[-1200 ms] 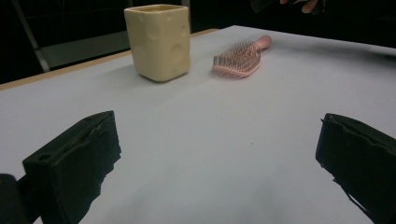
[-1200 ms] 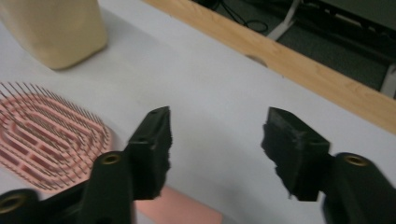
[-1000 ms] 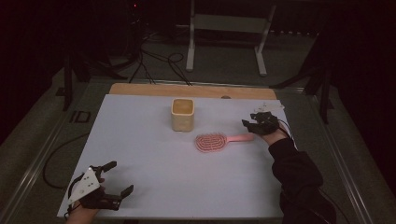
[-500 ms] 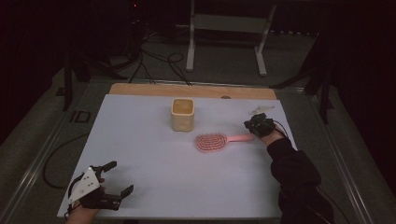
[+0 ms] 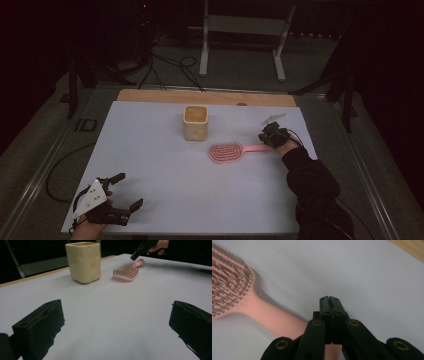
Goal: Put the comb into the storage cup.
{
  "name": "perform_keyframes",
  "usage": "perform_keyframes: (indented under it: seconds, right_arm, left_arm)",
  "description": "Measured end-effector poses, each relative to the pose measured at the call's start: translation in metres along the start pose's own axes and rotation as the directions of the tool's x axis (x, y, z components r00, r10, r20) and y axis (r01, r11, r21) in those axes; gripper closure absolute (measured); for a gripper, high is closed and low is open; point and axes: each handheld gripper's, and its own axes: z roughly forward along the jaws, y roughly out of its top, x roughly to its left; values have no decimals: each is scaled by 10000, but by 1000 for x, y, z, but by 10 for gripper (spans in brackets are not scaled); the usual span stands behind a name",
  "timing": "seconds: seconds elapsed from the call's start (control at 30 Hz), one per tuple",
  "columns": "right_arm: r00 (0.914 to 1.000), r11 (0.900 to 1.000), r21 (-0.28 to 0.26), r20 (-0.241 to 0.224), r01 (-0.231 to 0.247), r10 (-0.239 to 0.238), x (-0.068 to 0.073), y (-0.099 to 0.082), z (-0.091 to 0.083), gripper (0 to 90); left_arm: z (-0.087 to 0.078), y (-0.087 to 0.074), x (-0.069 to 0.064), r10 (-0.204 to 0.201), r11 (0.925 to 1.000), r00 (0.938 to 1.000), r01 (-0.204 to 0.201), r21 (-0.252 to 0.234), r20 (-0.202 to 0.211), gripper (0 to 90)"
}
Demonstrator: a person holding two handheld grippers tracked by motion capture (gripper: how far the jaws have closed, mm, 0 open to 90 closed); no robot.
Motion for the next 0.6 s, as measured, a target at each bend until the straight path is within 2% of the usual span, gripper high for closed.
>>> perform_keyframes:
  seconds: [0.27,0.6]
  right_arm:
    - [9999,9997,207,-112,93,-91,2,-4,2,900]
    - [9997,9995,265,-155,196,-192,4,-12,-3,900]
  left_arm:
    - [0,0,0,-3,10000,10000,3,18,8,0]
    - [0,0,0,-4,10000,10000,4,14,10,0]
